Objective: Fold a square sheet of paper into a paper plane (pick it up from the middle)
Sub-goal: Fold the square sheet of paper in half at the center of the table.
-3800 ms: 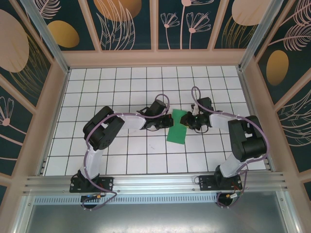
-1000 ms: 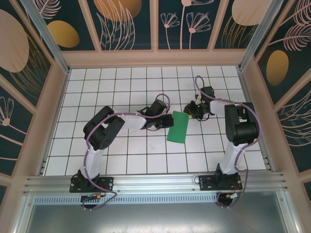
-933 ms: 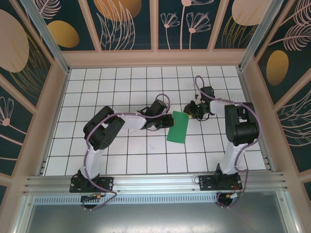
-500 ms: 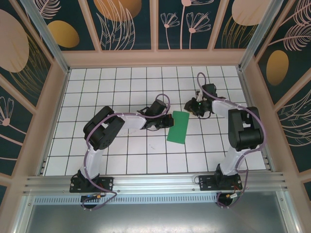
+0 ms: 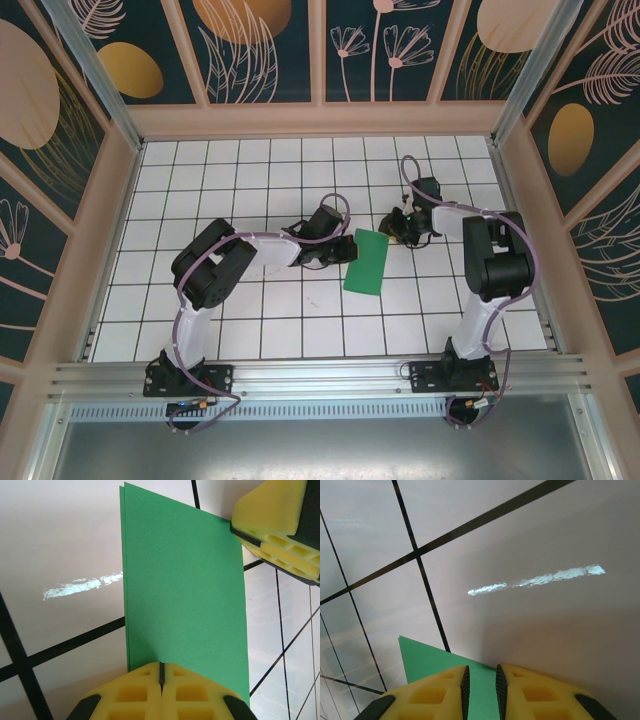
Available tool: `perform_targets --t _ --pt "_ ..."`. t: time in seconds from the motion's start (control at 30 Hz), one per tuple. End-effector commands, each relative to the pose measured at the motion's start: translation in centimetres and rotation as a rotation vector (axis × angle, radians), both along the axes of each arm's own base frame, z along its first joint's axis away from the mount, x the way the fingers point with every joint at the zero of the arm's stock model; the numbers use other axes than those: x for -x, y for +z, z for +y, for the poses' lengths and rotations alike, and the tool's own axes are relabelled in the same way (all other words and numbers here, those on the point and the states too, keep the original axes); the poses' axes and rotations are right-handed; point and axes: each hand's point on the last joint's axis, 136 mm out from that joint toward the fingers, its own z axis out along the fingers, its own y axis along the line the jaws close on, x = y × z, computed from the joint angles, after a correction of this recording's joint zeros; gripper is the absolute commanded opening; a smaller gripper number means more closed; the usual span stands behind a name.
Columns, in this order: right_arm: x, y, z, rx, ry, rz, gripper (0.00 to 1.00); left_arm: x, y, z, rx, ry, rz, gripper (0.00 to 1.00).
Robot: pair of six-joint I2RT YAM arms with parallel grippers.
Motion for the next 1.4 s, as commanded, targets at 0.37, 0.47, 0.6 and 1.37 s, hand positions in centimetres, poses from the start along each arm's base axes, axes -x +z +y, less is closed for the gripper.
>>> perform_targets --t 0.37,0.47,0.6,1.37 --pt "2.6 2.7 1.6 -0.130 0.022 -0.047 0.27 2.8 -5.8 3.6 -0.191 0.005 0.118 0.00" --pt "2.4 1.4 1.5 -0.109 0.020 -0.021 0.27 2.8 -5.8 3.6 -0.192 0.005 0.119 0.00" --pt "4.0 -2.0 -0.3 -0.002 -0.016 0.053 0.27 2.9 -5.6 3.8 -0.193 0.009 0.117 0.00" --pt "4.6 -2.1 -0.3 0.005 0.003 0.055 0.27 1.4 4.4 -1.4 0.118 -0.068 0.021 0.04"
